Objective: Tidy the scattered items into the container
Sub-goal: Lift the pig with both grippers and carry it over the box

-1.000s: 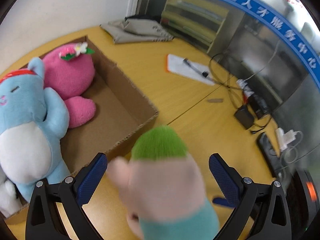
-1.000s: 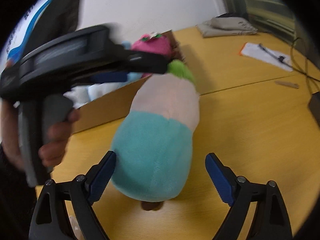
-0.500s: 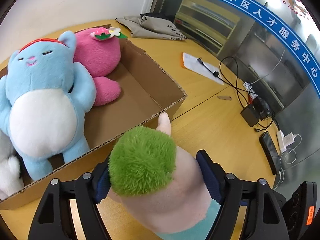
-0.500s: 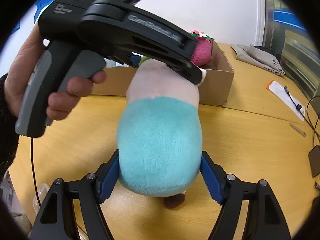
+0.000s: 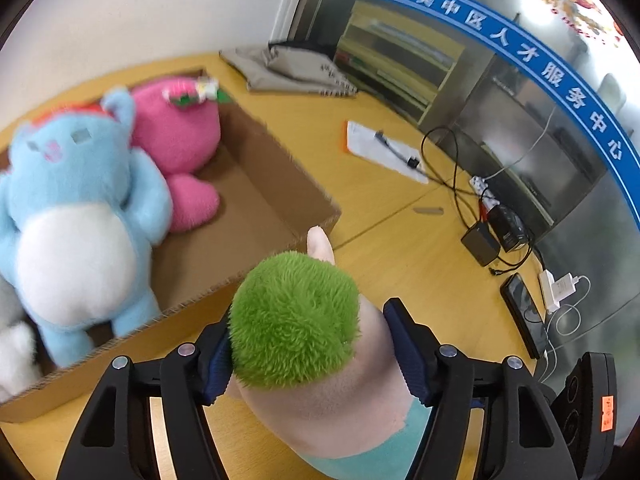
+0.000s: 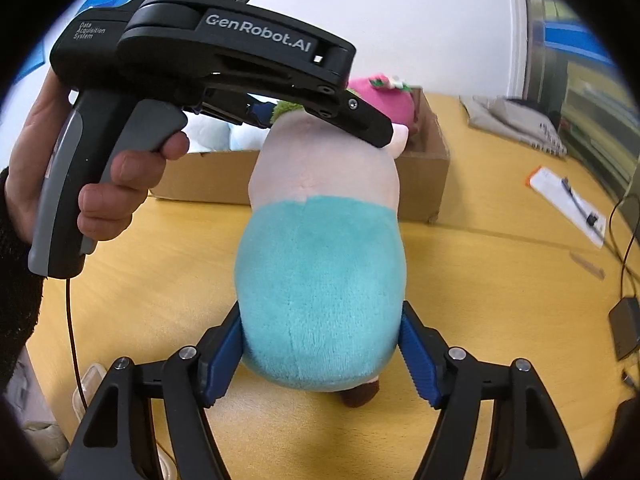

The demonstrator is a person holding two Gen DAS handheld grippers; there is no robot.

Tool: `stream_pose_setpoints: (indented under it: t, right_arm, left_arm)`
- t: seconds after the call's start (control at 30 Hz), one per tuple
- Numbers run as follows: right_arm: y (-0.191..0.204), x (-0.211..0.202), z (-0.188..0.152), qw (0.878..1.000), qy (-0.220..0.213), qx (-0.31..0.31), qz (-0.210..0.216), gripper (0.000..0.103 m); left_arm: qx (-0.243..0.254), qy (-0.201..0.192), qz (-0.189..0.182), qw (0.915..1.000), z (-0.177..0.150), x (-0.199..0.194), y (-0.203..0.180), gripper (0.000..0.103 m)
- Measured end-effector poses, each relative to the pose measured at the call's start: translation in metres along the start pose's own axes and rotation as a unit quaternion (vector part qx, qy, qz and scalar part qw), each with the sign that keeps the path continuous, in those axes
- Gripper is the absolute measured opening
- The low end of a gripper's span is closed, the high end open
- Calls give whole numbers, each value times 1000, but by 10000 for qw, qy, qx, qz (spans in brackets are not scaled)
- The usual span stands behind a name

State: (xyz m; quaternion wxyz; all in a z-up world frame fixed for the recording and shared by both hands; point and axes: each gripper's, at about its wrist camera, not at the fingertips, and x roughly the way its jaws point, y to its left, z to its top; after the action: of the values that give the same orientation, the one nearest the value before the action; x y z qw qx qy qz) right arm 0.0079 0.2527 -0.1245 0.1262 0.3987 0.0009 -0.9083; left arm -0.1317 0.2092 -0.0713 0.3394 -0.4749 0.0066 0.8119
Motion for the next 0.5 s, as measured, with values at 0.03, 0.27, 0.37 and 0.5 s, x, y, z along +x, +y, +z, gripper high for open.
stream_pose_setpoints:
  t: [0.03,0.27,0.37,0.5]
  right_arm:
    - [-1,3,-1,9999,67,74,-13,83]
    - [6,11,3,9997,208,82,-94,83]
    - [8,13,2,9998,188,27,-100,76]
    - [-2,10,6,9996,188,202,69,70]
  left_arm:
    - [-54,24,14,10000,-2,5,2,71]
    - [-188,17,-56,9998,-4,10,8,71]
    - [-197,11,-83,9998,-2,10,8,70]
    - [-63,-95,-40,9999,5,-1,-3,68]
